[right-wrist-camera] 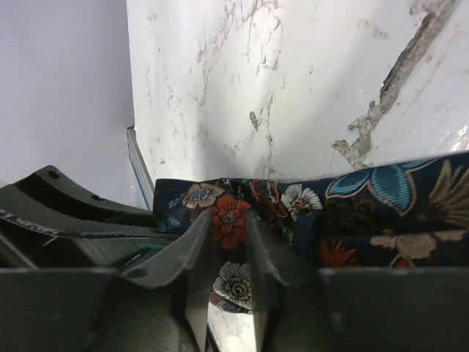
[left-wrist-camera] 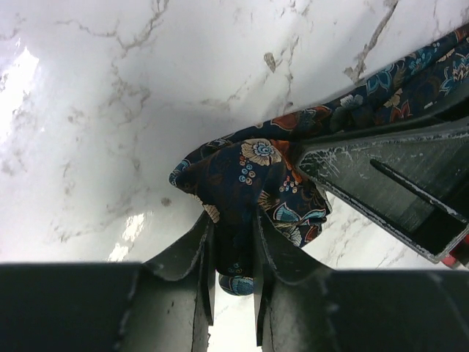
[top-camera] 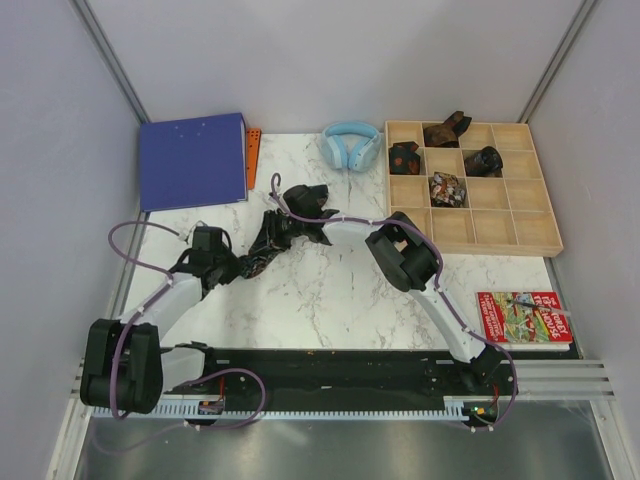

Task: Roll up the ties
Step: Roll the tie at the center of the board.

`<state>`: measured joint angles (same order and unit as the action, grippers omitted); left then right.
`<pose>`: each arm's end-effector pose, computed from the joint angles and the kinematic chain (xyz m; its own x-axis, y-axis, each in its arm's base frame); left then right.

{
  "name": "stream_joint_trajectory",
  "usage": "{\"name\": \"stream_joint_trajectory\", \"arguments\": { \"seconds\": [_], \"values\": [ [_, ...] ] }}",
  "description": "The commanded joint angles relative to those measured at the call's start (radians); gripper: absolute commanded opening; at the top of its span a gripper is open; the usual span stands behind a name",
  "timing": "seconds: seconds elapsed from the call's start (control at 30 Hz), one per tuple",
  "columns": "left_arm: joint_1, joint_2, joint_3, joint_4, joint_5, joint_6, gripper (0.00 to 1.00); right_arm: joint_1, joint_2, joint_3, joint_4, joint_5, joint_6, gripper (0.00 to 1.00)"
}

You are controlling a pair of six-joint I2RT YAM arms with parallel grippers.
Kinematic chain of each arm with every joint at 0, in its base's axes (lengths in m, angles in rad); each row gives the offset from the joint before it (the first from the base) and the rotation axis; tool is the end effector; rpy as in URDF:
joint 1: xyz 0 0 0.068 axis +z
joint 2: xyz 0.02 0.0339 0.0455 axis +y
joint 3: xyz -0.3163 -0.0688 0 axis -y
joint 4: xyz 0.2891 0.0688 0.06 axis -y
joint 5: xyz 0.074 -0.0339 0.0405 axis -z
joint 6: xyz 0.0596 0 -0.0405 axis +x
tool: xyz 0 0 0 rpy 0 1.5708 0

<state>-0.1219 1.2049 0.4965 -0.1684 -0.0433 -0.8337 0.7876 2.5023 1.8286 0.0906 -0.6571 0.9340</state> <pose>0.2493 -0.0279 0.1637 -0.5824 -0.6739 -0.4545 -0.5018 0.7380 -0.4512 0.4246 0.4781 0.1020 -0.9714 -0.0734 -0.2260 -0.2352 0.4310 0.8711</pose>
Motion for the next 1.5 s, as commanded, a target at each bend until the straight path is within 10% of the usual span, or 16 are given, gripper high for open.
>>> {"name": "stream_joint_trajectory", "arguments": {
  "seconds": [0.0,0.3,0.6,1.47],
  "values": [
    [-0.009,-0.067,0.053,-0.149,-0.006,0.01,0.14,0.001,-0.069,-0.023,0.003,-0.004,0.003,0.36],
    [-0.009,-0.26,0.059,-0.385,-0.016,0.015,0.13,0.002,-0.267,-0.178,-0.012,0.085,-0.008,0.44],
    [-0.022,-0.327,0.073,-0.473,-0.027,0.005,0.13,0.058,-0.404,-0.347,0.023,0.161,0.011,0.25],
    [-0.084,-0.3,0.203,-0.574,-0.105,0.045,0.11,0.206,-0.33,-0.413,0.064,0.215,0.103,0.15]
  ]
}}
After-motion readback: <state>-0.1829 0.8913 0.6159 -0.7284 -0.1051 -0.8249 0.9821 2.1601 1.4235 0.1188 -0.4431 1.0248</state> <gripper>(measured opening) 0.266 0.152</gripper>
